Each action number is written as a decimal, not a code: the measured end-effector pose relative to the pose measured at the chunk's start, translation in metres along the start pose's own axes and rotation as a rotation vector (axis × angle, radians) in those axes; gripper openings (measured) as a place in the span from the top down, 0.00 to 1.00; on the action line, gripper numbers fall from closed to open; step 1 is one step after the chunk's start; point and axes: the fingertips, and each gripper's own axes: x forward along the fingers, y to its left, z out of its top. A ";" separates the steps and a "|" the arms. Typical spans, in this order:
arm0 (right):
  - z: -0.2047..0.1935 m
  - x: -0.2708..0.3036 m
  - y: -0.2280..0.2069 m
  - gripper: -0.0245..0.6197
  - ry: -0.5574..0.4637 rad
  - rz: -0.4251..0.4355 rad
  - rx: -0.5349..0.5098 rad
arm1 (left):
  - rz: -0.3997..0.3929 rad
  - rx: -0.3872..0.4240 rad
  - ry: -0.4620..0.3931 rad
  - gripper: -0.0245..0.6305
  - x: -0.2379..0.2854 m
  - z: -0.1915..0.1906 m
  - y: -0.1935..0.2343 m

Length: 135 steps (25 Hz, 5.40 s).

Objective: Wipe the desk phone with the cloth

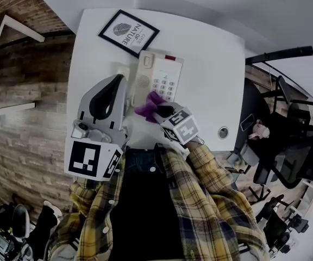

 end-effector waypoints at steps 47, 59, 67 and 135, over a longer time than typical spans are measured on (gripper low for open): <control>0.073 -0.045 -0.120 0.87 -0.182 -0.205 0.067 | 0.005 -0.003 0.025 0.94 0.015 -0.006 -0.002; 0.033 -0.038 -0.082 0.87 -0.151 -0.169 0.104 | -0.018 -0.002 0.014 0.94 0.010 -0.004 -0.007; -0.001 -0.032 -0.049 0.87 -0.110 -0.133 0.128 | -0.040 0.000 0.013 0.94 0.008 -0.003 -0.010; 0.164 -0.280 0.039 0.87 -0.865 -0.360 -0.189 | -0.143 0.026 -0.088 0.94 -0.014 0.038 -0.060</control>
